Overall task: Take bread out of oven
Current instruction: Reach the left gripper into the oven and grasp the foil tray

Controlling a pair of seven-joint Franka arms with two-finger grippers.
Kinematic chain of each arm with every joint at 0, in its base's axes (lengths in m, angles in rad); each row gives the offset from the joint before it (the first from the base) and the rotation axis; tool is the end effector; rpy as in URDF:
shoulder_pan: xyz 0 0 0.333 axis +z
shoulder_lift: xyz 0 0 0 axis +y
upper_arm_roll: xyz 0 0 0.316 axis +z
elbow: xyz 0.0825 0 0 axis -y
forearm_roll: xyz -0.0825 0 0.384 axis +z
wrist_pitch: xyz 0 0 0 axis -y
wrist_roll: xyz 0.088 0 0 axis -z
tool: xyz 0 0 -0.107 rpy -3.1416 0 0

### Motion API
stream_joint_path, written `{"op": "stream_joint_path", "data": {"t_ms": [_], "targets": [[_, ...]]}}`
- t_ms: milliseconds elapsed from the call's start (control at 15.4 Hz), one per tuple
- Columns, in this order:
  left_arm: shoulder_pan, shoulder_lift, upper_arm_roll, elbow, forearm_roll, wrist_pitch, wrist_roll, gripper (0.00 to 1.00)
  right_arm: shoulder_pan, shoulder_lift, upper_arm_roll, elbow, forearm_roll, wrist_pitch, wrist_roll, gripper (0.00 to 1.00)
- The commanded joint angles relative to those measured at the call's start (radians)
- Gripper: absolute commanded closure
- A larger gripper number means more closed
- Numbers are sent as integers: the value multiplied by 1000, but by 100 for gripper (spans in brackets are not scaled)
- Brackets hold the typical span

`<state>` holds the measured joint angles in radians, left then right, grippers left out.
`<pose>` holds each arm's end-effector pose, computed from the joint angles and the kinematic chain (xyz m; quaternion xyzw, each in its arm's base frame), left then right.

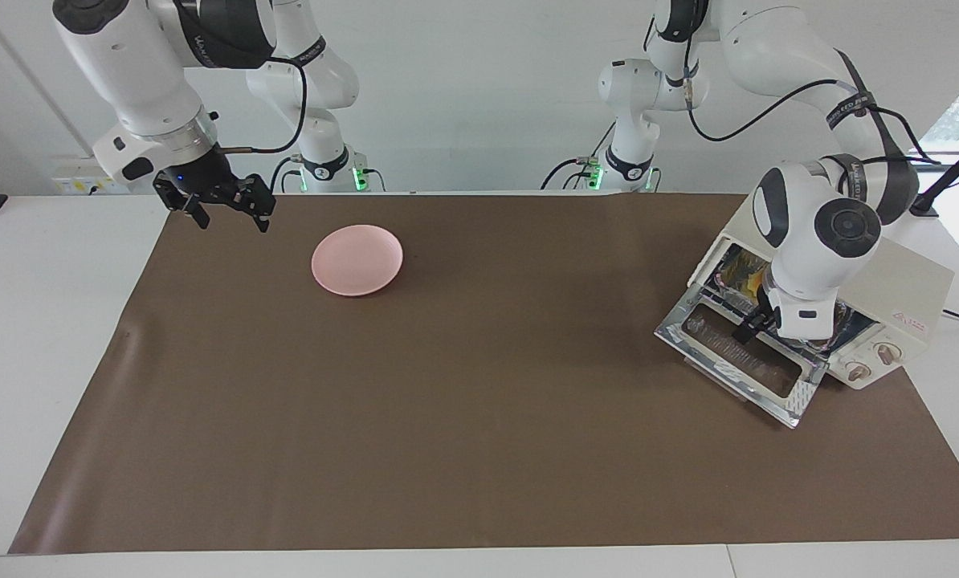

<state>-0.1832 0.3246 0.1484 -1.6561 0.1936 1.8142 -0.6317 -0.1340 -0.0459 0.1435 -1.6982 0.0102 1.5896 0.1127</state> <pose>0.6334 -0.0147 0.4129 -0.9553 -0.2597 0.0392 0.1355 0.5386 0.0078 0.5909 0.9981 -0.0520 -0.0316 0.0001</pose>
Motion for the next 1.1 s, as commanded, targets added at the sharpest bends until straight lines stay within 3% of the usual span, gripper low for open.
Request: {"op": "stream_joint_path", "data": {"t_ms": [0,324,518,712,1036], "targets": [[14,-59,-6,-94,27,60,-11,0,-10,-11,8,2,-15,-17,-11,0],[18,-71,-4,-155,29,97,-23,0,-10,-11,8,2,-15,-17,-11,0],[19,-67,-4,-157,29,105,-25,5,-10,-11,8,2,-15,-17,-11,0],[19,-59,-4,-157,29,112,-39,28,-10,-11,8,2,-15,-17,-11,0],[25,-61,-4,-194,33,148,-46,52,-10,-11,8,2,-16,-17,-11,0]]}}
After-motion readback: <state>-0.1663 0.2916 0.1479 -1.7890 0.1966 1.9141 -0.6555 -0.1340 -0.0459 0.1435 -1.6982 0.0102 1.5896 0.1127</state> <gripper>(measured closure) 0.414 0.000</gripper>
